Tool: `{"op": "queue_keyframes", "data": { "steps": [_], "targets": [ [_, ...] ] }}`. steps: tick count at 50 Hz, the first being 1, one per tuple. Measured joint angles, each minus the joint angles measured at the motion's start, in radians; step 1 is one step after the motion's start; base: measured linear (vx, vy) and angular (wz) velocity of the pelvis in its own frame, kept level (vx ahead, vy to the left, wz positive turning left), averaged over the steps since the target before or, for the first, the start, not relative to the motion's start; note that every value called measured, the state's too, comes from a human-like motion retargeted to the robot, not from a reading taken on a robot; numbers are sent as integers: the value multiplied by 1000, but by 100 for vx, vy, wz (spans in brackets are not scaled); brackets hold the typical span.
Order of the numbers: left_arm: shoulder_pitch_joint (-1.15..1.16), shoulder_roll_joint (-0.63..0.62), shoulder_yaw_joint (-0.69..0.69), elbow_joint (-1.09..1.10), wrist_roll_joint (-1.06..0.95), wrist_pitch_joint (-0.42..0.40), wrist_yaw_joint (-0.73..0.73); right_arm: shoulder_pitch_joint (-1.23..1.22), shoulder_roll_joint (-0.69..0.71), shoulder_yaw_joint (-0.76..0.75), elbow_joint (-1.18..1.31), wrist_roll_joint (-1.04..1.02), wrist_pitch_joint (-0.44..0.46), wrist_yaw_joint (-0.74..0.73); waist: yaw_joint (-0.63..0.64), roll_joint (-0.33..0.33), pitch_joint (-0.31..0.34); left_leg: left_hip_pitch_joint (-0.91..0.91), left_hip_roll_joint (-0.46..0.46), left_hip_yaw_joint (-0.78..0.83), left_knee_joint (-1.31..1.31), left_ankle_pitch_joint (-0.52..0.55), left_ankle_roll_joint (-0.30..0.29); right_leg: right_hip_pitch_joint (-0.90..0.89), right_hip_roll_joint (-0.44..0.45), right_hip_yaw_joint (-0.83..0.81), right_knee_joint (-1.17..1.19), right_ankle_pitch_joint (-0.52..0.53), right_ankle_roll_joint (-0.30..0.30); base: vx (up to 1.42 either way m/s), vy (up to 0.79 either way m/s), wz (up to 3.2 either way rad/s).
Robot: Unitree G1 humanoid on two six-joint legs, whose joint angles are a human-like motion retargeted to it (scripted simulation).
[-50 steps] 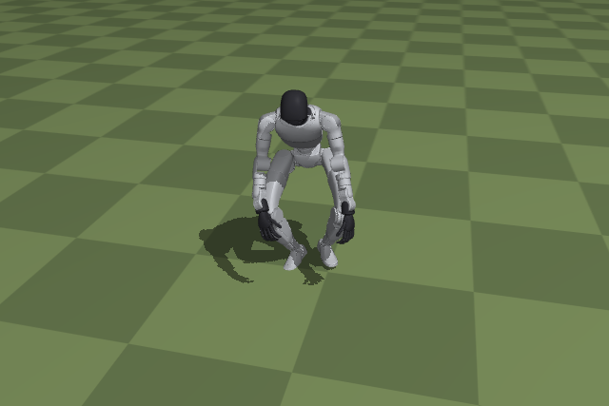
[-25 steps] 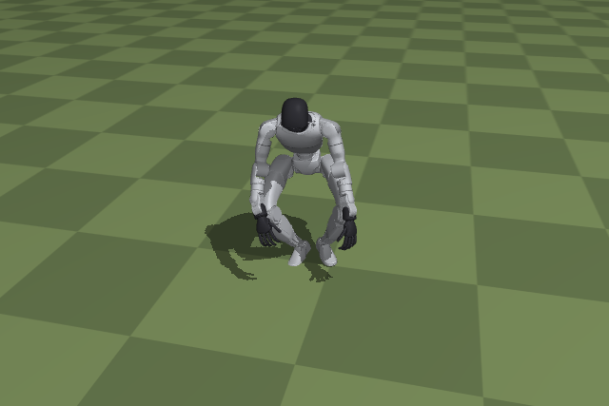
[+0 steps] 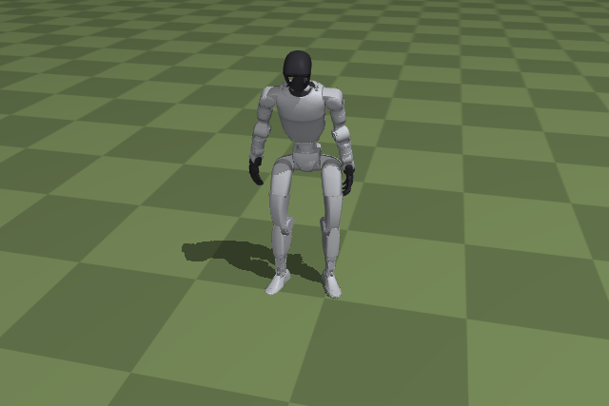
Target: Upper body actions
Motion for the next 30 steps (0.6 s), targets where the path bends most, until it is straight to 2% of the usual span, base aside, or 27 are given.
{"op": "queue_keyframes", "data": {
  "steps": [3, 5, 7, 10, 14, 17, 23, 30],
  "targets": [
    [145, -2, 23, 102, -34, -3, 38, 127, 2, 15, 90, -37, 54, -63, -27, -21, -108, 69, -48, 5, -80, 16, 10, 74, 0, -122, -53, -8, 4, 50, 11, 5],
    [220, 25, 25, 160, 16, 33, 10, 195, 15, -22, 138, -66, 94, -95, -21, -41, -179, 90, -78, 10, -118, 23, 13, 44, -15, -16, -9, -43, -4, 46, 3, 0],
    [272, 11, 22, 176, 91, 101, -4, 243, 26, -75, 147, -64, 140, -85, -9, -43, -207, 99, -84, 9, -114, 18, 14, 42, -17, 34, 15, -58, -2, 31, 2, 13],
    [331, -12, 31, 168, 150, 134, -24, 266, 31, -116, 147, -14, 152, -51, -34, -27, -203, 128, -78, -12, -100, 11, 18, 103, -14, -36, 0, -60, 2, 11, 4, 23],
    [365, -18, 51, 121, 200, 77, -100, 237, 31, -92, 127, 45, 98, -34, -77, -12, -207, 153, -74, -26, -96, 4, 21, 138, -2, -40, -16, -57, 2, 5, 3, 15],
    [360, -4, 46, 92, 223, 72, -99, 197, 48, -67, 79, -15, 99, -21, -72, -9, -196, 185, -63, -22, -89, -1, 20, 173, 10, -41, -26, -48, -2, 9, -3, -13],
    [259, 34, 13, 63, 177, 110, -116, 80, 81, 1, -45, -146, 74, 40, -53, -7, -201, 195, -63, -12, -111, 14, 20, 165, 10, -37, -13, -48, -2, -5, -1, -11],
    [109, 67, -24, 9, 140, 112, -124, -48, 114, 53, -96, -74, 31, 103, -70, -6, -207, 192, -63, -36, -103, 18, 23, 184, 14, -65, -21, -48, -5, -2, 0, 17]
  ]
}}
